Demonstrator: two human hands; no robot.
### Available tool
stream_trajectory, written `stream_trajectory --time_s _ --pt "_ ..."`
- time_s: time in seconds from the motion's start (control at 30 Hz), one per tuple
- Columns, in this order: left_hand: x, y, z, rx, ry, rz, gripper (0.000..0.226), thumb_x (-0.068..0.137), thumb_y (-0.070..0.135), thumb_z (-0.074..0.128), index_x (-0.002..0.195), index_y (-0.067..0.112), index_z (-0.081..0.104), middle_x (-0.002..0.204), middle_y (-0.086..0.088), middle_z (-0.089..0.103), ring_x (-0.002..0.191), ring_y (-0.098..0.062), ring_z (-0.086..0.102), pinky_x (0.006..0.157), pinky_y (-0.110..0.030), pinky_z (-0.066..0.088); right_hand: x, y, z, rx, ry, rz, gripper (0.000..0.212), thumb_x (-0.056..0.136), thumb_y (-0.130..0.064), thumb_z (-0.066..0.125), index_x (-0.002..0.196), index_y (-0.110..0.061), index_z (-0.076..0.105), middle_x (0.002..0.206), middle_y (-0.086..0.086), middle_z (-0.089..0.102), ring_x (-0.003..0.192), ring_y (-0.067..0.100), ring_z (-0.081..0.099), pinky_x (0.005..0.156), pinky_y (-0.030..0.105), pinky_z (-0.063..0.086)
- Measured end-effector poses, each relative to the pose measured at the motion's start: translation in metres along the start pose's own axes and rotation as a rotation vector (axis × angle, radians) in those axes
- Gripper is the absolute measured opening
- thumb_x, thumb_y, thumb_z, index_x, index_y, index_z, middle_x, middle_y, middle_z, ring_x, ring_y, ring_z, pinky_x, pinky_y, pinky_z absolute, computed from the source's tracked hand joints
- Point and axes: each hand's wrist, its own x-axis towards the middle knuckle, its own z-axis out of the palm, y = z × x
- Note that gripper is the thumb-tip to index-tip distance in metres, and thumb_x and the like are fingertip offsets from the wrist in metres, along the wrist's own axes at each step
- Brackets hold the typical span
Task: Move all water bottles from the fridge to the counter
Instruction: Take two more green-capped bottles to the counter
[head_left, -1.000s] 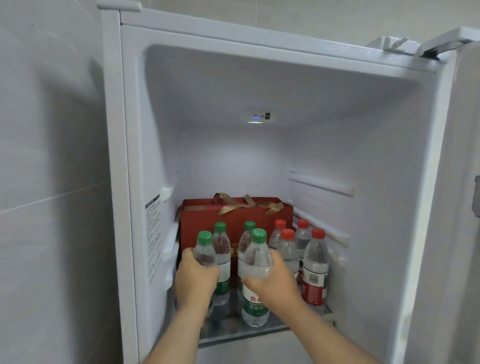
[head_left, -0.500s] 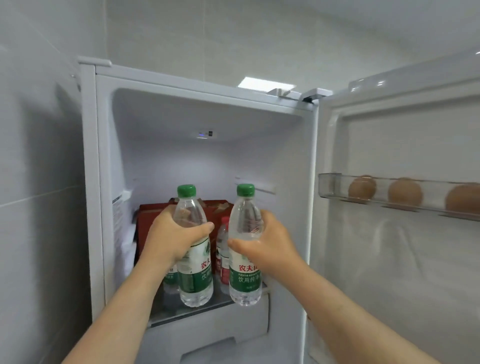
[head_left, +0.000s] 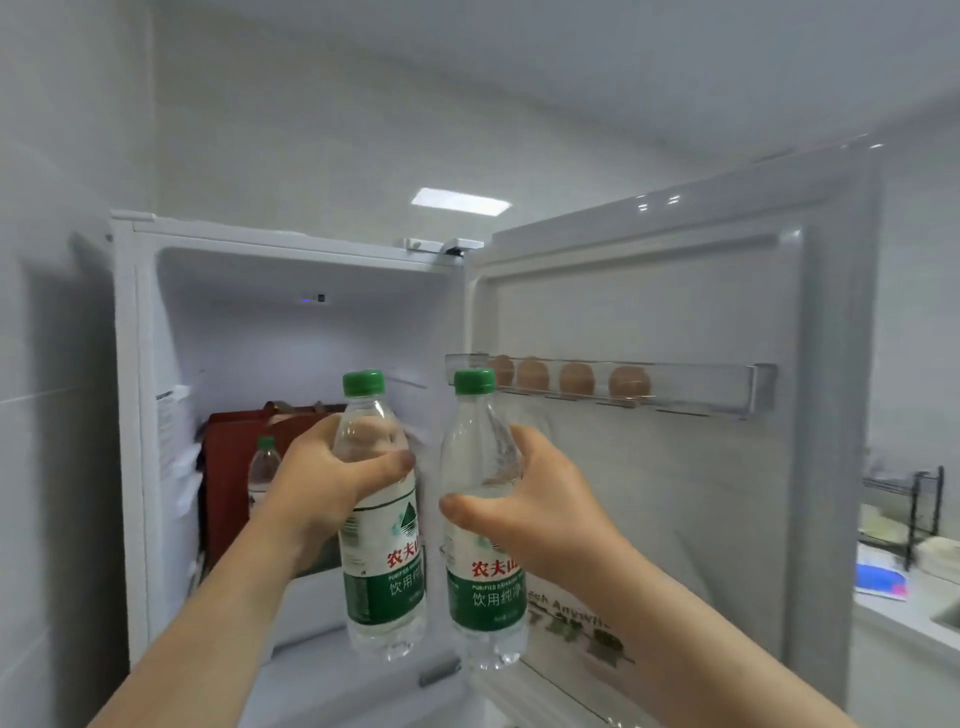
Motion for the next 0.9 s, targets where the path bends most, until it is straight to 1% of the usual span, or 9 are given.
stream_trajectory --time_s 0.07,0.13,0.3,0.4,0.47,0.6,0.73,0.83,0.9 --pt "-0.014 0.015 0.014 -0.005 -0.071 0.018 0.054 0.051 0.040 0.091 0.097 0.021 0.070 0.092 0.000 0.077 0.091 -0.026 0.072 0.082 -0.047 0.054 -0.022 -0.008 -0.024 -0.003 0.012 0.007 0.063 0.061 -0.042 0.086 0.116 -0.035 0.056 0.101 -0.010 0.071 0.089 0.006 0.071 0.078 0.035 0.062" --pt "-0.025 0.031 0.028 -0.017 -0.150 0.063 0.055 0.048 0.048 0.084 0.093 0.020 0.070 0.093 -0.005 0.076 0.089 -0.026 0.072 0.084 -0.050 0.054 -0.041 -0.015 -0.045 -0.010 0.047 0.017 0.061 0.059 -0.040 0.086 0.113 -0.034 0.058 0.100 -0.009 0.073 0.086 0.006 0.072 0.077 0.034 0.062" --pt "-0.045 0.064 0.068 -0.101 -0.352 0.213 0.054 0.051 0.050 0.082 0.088 0.013 0.070 0.090 -0.015 0.072 0.085 -0.029 0.071 0.081 -0.045 0.056 -0.085 -0.031 -0.092 -0.043 0.177 0.054 0.061 0.052 -0.042 0.084 0.108 -0.034 0.062 0.100 -0.007 0.075 0.090 0.010 0.073 0.082 0.041 0.060" --pt "-0.049 0.077 0.097 -0.175 -0.461 0.267 0.048 0.052 0.047 0.081 0.085 0.014 0.070 0.087 -0.012 0.071 0.082 -0.026 0.070 0.077 -0.039 0.055 -0.113 -0.044 -0.119 -0.134 0.268 0.073 0.059 0.055 -0.044 0.082 0.109 -0.038 0.059 0.100 -0.008 0.075 0.092 0.008 0.072 0.085 0.040 0.059" --pt "-0.051 0.083 0.117 -0.229 -0.512 0.271 0.045 0.049 0.047 0.080 0.084 0.019 0.071 0.086 -0.008 0.072 0.080 -0.023 0.070 0.075 -0.037 0.054 -0.132 -0.052 -0.136 -0.189 0.323 0.106 0.050 0.060 -0.041 0.084 0.102 -0.041 0.057 0.098 -0.007 0.075 0.091 0.009 0.072 0.086 0.040 0.059" --pt "-0.066 0.101 0.161 -0.336 -0.602 0.251 0.044 0.043 0.048 0.080 0.082 0.028 0.073 0.085 -0.004 0.074 0.086 -0.027 0.069 0.080 -0.046 0.054 -0.181 -0.066 -0.176 -0.269 0.429 0.166 0.044 0.068 -0.031 0.086 0.101 -0.038 0.059 0.094 -0.005 0.076 0.087 0.011 0.073 0.085 0.038 0.059" --pt "-0.100 0.130 0.207 -0.431 -0.712 0.234 0.047 0.037 0.050 0.080 0.081 0.035 0.074 0.085 0.001 0.076 0.088 -0.027 0.071 0.080 -0.044 0.053 -0.242 -0.079 -0.217 -0.322 0.588 0.246 0.042 0.073 -0.019 0.086 0.094 -0.039 0.056 0.086 -0.006 0.075 0.079 0.005 0.073 0.067 0.018 0.057" --pt "-0.127 0.153 0.242 -0.492 -0.779 0.240 0.045 0.035 0.049 0.080 0.079 0.041 0.074 0.086 0.005 0.077 0.084 -0.021 0.074 0.082 -0.043 0.054 -0.286 -0.086 -0.247 -0.365 0.695 0.306 0.043 0.072 -0.019 0.085 0.096 -0.038 0.054 0.089 -0.007 0.074 0.079 0.002 0.072 0.060 0.014 0.052" --pt "-0.147 0.168 0.269 -0.534 -0.824 0.235 0.043 0.035 0.050 0.080 0.077 0.044 0.073 0.086 0.008 0.077 0.076 -0.011 0.074 0.077 -0.039 0.053 -0.316 -0.091 -0.268 -0.383 0.761 0.337 0.044 0.072 -0.019 0.085 0.096 -0.038 0.054 0.087 -0.010 0.073 0.077 -0.001 0.071 0.054 0.011 0.050"
